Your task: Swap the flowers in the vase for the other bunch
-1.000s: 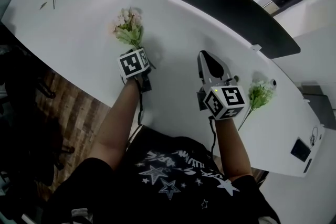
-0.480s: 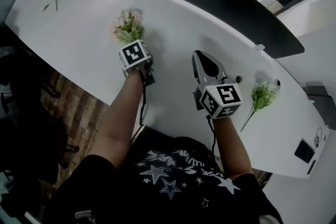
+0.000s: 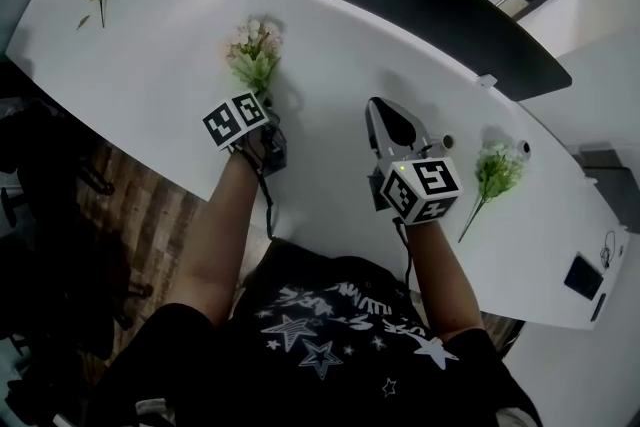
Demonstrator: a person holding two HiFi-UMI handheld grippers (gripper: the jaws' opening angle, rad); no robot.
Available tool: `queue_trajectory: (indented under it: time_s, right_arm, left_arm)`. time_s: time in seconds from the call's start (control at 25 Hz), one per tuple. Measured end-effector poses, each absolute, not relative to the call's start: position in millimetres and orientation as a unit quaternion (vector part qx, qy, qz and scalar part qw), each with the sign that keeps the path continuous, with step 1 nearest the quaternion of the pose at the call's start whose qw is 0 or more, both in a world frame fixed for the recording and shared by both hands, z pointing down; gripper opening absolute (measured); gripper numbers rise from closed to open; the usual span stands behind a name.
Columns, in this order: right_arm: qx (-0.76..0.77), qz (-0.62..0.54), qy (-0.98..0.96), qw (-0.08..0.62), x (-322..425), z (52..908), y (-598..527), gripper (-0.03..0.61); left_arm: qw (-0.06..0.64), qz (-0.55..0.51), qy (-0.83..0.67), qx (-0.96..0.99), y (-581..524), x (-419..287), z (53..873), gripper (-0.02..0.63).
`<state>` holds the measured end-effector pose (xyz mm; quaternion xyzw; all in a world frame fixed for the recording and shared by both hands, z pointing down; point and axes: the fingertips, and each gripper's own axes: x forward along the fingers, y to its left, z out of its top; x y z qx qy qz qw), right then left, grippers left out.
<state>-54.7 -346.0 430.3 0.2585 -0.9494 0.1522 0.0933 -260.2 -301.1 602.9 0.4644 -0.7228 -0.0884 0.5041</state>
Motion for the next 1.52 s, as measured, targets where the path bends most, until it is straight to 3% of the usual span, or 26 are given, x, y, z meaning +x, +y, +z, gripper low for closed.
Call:
queue_trajectory:
  time_s: [0.48,0.8,1.2,1.52]
  right_arm:
    - [0.278,0.154,-0.943,0.1,-37.5,434.7,-325.9,0.005]
    - [0.307,0.151,-0.936,0.089,-6.8,427.1,-325.5,0.005]
    - [0.356,0.13,-0.923,0.067,51.3,404.6,-328.3,0.005]
    - [0.426,0.134,-0.892,0.07,127.0,409.1,-341.6,0.005]
  left_arm:
    - [0.476,-0.17,-0.622,0.598,-323.3,-186.5,553.5,0.032]
    - [0.373,-0.119,-0.603,0.695,-341.4,-141.8,502.5,0.032]
    - [0.301,-0.155,-0.538,0.772,-361.1,-68.8,427.3,0.031]
    - [0.217,-0.089,-0.492,0.838,-372.7,-7.7,404.4,0.031]
